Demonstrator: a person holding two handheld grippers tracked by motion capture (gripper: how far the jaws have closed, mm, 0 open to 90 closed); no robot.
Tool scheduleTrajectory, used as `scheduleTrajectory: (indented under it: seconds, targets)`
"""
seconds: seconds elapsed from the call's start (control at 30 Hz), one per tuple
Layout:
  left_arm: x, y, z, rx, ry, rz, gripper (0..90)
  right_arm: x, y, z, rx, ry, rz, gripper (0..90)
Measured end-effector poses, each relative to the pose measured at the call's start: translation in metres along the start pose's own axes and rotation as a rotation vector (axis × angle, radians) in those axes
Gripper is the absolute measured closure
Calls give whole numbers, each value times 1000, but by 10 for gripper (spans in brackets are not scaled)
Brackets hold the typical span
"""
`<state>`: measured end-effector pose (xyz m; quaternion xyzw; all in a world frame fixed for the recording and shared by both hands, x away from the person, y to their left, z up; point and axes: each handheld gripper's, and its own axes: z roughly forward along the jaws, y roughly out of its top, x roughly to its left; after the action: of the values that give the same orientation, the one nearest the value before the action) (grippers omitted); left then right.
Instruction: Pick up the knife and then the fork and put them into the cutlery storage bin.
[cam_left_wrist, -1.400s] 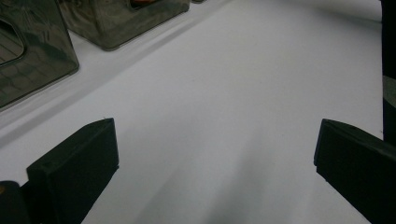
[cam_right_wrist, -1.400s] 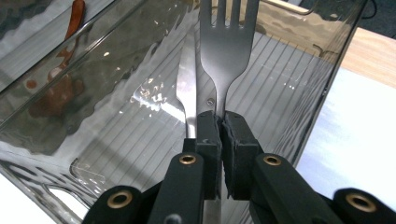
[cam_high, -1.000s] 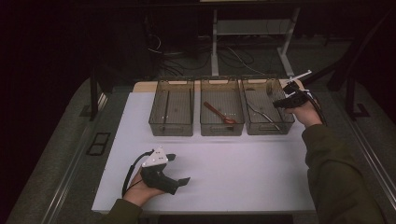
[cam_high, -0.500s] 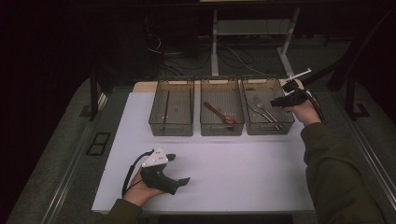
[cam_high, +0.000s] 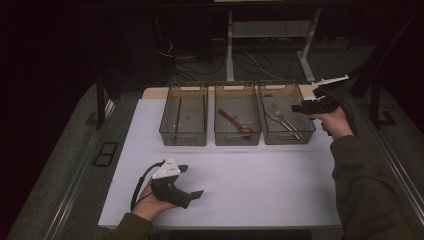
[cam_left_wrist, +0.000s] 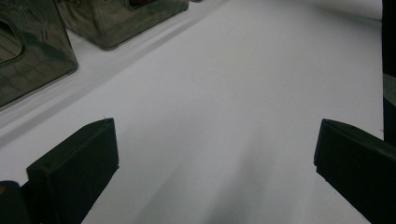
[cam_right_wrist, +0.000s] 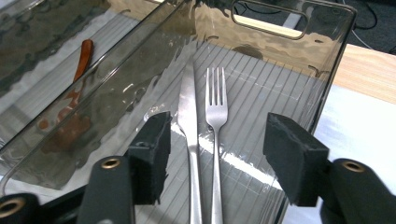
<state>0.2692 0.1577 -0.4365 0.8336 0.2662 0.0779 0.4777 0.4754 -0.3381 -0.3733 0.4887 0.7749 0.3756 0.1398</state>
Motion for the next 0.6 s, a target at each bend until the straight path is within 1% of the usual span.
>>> scheduleTrajectory:
  seconds: [0.03, 0.13, 0.27, 0.47, 0.6]
  targets:
    - [0, 0, 0, 2, 1, -2, 0, 0, -1, -1, -9, -3, 6, 386]
    - [1, 1, 0, -2, 2, -3, 0, 2, -3, -2, -19, -9, 3, 352]
    - [1, 1, 1, -2, 1, -4, 0, 6, -7, -3, -36, -4, -5, 312]
    - [2, 2, 2, -4, 3, -6, 0, 12, -11, -6, -76, 26, -21, 262]
    - [3, 2, 2, -5, 6, -10, 0, 17, -14, -10, -94, 38, -37, 253]
